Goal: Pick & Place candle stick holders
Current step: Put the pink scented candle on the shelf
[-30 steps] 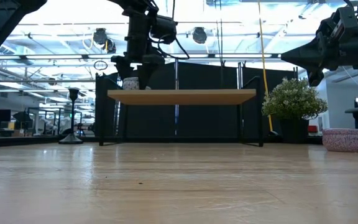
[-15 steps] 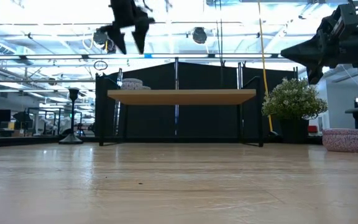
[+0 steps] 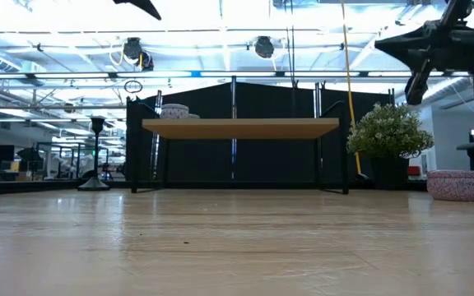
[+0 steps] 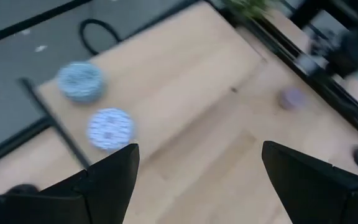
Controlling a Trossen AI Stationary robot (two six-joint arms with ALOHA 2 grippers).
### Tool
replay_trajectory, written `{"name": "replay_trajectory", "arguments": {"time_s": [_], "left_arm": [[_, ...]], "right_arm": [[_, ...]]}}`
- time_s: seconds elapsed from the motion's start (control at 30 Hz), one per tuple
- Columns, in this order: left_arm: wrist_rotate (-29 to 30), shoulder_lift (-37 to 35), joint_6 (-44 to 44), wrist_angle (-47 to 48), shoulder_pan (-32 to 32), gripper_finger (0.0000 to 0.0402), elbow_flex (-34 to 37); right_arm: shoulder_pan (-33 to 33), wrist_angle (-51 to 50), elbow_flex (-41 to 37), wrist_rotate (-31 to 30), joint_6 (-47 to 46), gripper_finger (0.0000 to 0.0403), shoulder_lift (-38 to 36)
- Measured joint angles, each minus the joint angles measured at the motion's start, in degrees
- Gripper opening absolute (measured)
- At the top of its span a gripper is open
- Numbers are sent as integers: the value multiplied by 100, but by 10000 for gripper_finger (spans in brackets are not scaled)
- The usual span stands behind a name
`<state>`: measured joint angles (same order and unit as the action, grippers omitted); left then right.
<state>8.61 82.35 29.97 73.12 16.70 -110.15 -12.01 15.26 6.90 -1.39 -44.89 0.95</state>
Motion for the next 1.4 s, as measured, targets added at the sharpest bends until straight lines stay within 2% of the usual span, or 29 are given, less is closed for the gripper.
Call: {"name": "replay_trajectory", "arguments": {"time_s": [0.17,0.27,0.47,0.6,0.7,0.8,1.0,1.13,1.4], "left_arm": [[554,36,-387,-567,-905,347,2],[698,83,-868,-1126,-1350,347,2],[939,69,-1192,-1252,-1816,347,7],[1255,45,-1188,-1328,-2039,347,230],[1273,-169,-1070,-1714,-2144,347,905],[1241,-574,-931,-2593,-2220,347,1911],[986,-1532,-843,-4425,-2304,347,3904],[992,-2200,-807,-5279,-2327,347,5042],[996,-3441,-699,-6179,-2327,347,6781]], "right_arm": [[0,425,0,12,-237,0,0],[0,663,0,53,92,0,-1],[4,1462,15,470,725,0,-2],[9,1247,222,595,1364,0,40],[13,711,551,621,1608,0,238],[11,47,1044,685,1904,0,561],[10,-1066,2031,1017,2406,0,1505],[13,-1903,2698,1364,2653,0,2172],[370,-4428,4299,1320,3044,0,3371]]}}
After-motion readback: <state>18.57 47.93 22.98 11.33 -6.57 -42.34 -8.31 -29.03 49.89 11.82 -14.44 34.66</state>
